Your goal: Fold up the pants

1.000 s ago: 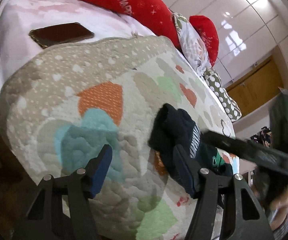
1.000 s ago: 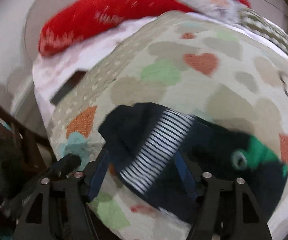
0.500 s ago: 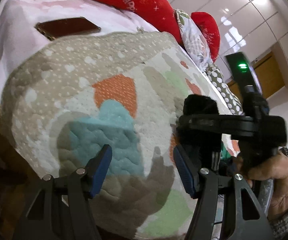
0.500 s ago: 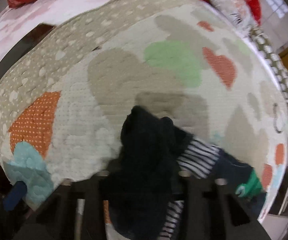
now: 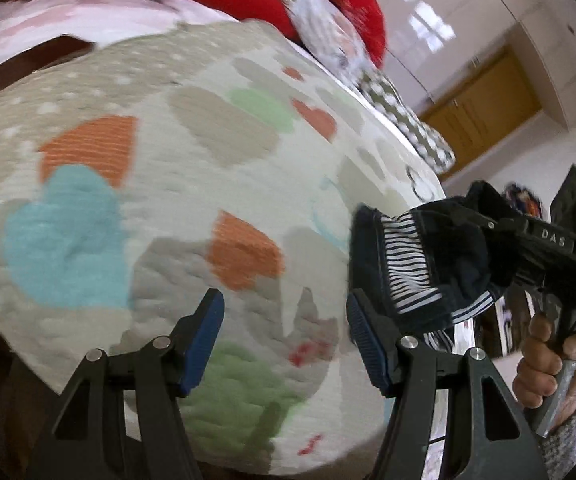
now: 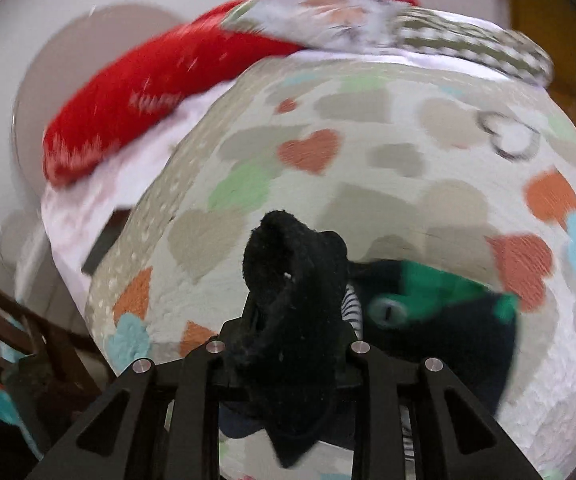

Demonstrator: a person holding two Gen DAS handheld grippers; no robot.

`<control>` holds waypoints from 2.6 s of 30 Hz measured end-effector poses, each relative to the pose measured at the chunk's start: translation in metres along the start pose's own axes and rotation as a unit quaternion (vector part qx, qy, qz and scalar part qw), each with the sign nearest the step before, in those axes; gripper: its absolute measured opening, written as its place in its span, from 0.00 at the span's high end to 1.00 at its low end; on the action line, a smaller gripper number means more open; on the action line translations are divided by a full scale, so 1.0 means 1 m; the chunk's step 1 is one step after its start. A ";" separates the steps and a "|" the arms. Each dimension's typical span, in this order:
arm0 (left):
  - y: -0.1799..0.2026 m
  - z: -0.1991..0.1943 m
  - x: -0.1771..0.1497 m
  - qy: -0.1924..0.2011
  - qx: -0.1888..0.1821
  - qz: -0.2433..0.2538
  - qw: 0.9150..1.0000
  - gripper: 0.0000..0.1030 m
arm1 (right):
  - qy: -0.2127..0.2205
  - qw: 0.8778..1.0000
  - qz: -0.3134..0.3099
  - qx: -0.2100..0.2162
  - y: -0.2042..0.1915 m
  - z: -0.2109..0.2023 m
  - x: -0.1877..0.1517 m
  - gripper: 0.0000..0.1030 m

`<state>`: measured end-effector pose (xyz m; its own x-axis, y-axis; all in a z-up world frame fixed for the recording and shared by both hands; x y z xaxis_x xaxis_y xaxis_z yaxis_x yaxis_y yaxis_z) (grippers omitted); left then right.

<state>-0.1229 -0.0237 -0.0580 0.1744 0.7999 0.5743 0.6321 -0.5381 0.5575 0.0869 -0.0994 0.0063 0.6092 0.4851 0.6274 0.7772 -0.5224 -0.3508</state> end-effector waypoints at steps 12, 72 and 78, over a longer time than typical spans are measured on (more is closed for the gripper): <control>0.108 0.036 -0.012 -0.030 -0.010 0.127 0.991 0.39 | 0.114 0.979 0.162 -0.050 0.174 -0.078 -0.040 0.39; 0.172 -0.082 -0.017 0.201 0.103 0.268 0.937 0.00 | 0.206 0.962 0.074 -0.163 0.092 -0.136 -0.135 0.32; 0.163 -0.070 -0.025 0.163 0.111 0.262 0.945 0.00 | 0.188 0.965 0.083 -0.166 0.095 -0.127 -0.141 0.32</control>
<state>-0.0774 -0.1495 0.0606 0.2880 0.2953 0.9110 0.6733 -0.7389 0.0266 0.0547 -0.3066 -0.0273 0.5723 0.1205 0.8112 0.5435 -0.7965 -0.2651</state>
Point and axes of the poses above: each gripper's, at about its wrist camera, not at the fingertips, and z roughly the way its jaws point, y to its right, x to its top, the point moved 5 cm from there along z, roughly the way its jaws point, and after that the axes turned 12 degrees about y, right-handed, at the moved point
